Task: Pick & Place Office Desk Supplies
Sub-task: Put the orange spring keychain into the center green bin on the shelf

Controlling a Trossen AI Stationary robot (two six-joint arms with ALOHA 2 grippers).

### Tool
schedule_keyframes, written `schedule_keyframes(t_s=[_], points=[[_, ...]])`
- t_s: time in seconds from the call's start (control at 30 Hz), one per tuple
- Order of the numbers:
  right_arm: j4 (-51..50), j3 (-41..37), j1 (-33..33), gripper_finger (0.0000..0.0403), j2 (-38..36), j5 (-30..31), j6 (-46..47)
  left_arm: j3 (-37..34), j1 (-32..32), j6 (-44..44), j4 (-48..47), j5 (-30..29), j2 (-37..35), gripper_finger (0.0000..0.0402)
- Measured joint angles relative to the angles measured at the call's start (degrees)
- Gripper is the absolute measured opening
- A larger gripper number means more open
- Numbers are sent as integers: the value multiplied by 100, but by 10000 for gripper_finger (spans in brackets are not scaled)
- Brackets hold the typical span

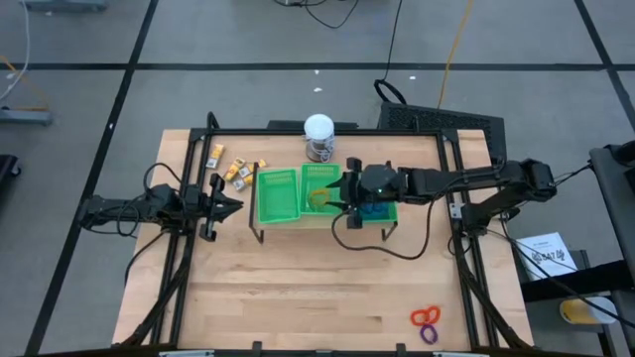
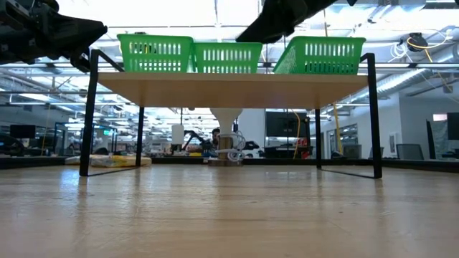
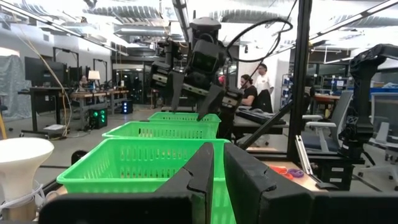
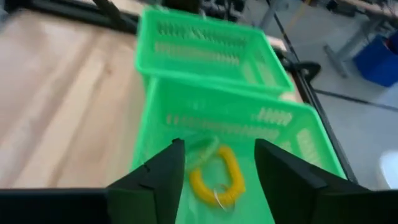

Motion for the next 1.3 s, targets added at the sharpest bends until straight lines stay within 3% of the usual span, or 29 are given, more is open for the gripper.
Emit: schedule_keyframes(t_s=[0.5,0.93,1.13,1.3], points=[[-773,0,175,177,-76,521,-35,0,0,0,0,-2,-2,45],[-821,4,254,172,-307,512,-125,0,1,0,-1,0,-1,45],[-1078,-4,476,173,-691,516,-128,0,1,0,0,-1,-1,45],[-1575,-2,1136,171,-1391,512,255,0,2,0,0,-2,0,45]])
